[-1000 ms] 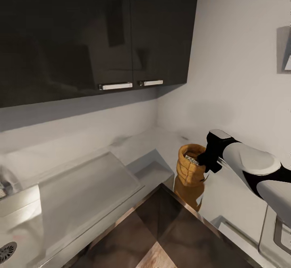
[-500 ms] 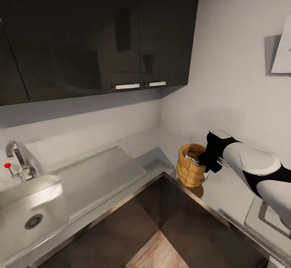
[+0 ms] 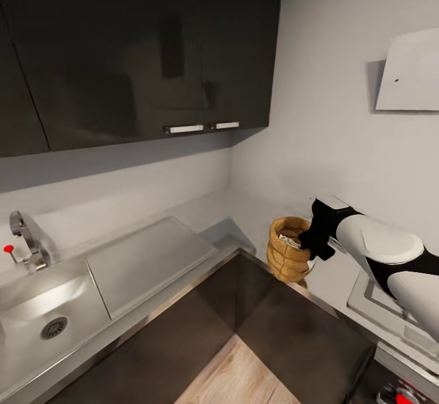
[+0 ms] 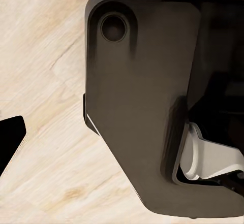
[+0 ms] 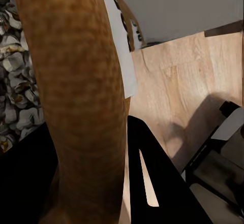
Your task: In the kitchen, take the popcorn bag from the countertop, put it into the microwave, and heat it until the popcorn is cooked so the cooked popcorn ends up inside the bag.
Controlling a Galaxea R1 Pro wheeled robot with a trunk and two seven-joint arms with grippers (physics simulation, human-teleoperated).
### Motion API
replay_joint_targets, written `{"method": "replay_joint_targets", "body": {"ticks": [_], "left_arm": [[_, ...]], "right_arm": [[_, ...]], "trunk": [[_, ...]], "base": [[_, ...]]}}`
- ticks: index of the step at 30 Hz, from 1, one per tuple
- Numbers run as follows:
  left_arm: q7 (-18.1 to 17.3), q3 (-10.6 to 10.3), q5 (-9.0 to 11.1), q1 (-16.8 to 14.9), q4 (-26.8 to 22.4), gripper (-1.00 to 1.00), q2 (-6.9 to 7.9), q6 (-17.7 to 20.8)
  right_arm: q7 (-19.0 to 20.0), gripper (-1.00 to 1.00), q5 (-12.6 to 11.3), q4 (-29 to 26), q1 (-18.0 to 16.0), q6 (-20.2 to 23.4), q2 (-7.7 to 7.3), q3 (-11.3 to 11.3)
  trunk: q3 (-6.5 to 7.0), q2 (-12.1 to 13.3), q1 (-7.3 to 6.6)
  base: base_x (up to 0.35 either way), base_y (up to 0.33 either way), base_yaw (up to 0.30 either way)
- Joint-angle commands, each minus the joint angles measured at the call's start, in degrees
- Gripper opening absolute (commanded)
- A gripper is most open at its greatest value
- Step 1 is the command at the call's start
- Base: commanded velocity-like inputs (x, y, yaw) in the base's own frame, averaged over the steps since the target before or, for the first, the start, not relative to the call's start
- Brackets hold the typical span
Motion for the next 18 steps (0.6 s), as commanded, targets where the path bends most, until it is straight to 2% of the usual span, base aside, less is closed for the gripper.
{"method": "replay_joint_targets", "body": {"ticks": [1,18], "left_arm": [[0.0,0.4,0.1,0.1,-0.2,1.0,-0.07,0.4],[0.0,0.4,0.1,0.1,-0.2,1.0,-0.07,0.4]], "right_arm": [[-0.2,-1.0,-0.5,-0.1,0.0,0.5,-0.02,0.5],[-0.2,-1.0,-0.5,-0.1,0.0,0.5,-0.06,0.5]], "trunk": [[-0.02,0.0,0.02],[0.62,0.0,0.02]], "base": [[-0.004,0.003,-0.296],[0.0,0.0,-0.272]]}}
